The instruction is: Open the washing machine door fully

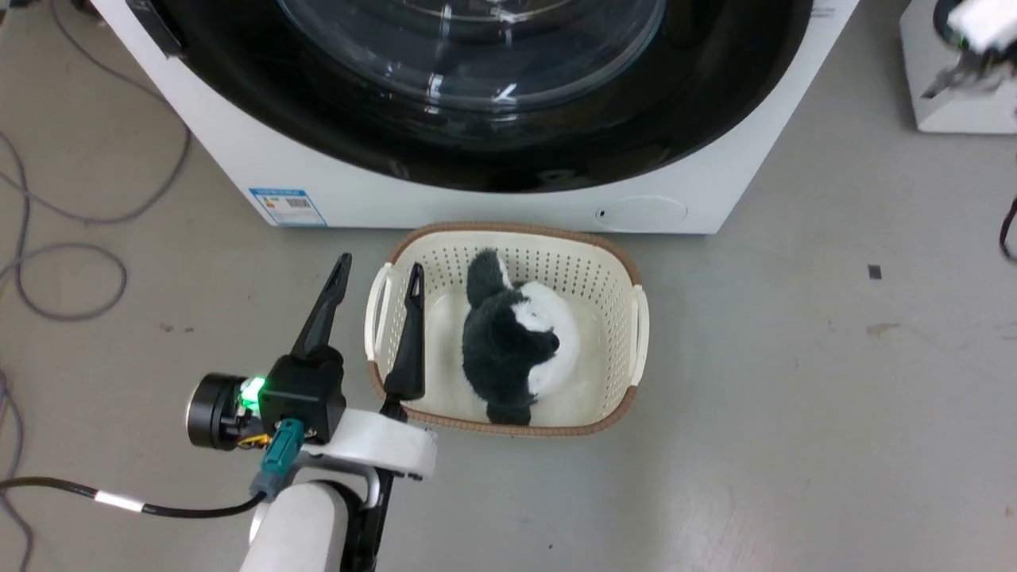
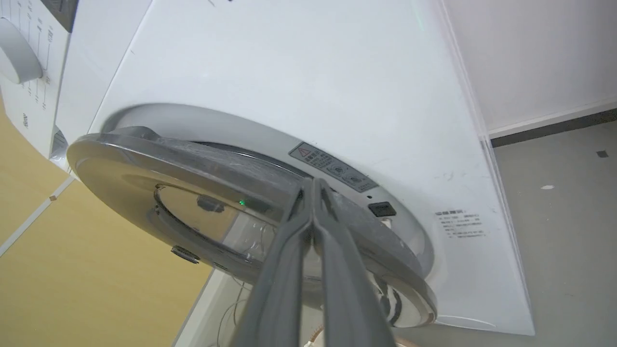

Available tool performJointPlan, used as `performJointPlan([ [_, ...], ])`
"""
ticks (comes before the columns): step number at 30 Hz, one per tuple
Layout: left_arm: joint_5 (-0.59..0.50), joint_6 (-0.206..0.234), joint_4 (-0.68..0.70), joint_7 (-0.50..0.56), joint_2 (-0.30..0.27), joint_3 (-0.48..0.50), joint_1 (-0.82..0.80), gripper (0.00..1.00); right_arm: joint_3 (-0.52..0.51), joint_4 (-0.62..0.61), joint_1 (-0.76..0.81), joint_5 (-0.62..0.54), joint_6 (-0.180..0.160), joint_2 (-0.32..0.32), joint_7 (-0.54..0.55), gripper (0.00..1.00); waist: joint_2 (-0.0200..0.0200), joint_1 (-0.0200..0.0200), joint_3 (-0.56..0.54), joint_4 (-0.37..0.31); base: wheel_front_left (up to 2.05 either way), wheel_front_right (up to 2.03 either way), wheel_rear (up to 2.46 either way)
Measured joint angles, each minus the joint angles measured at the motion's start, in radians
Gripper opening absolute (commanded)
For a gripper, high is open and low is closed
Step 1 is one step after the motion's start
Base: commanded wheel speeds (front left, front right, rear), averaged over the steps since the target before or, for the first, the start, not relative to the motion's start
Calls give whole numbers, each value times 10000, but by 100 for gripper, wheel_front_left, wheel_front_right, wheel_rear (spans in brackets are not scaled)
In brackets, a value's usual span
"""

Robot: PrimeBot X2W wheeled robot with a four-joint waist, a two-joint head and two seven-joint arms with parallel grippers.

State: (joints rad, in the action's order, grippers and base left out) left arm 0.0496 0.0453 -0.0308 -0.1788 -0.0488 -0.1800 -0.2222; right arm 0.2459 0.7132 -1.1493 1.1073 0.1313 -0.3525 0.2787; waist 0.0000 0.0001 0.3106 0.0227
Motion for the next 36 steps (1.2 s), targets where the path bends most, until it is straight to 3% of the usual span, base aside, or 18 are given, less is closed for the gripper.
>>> performJointPlan([
  [20, 192, 234, 65, -430, 4, -477, -753, 100, 1647, 2184, -3319, 1770, 0, 79, 2372, 0, 0, 0, 1101, 170, 0, 0, 0],
  [36, 435, 416, -38, -771, 6, -934, -1155, 100, 2786, 3241, -4779, 3693, 0, -259, 4972, 0, 0, 0, 1559, 263, 0, 0, 0],
])
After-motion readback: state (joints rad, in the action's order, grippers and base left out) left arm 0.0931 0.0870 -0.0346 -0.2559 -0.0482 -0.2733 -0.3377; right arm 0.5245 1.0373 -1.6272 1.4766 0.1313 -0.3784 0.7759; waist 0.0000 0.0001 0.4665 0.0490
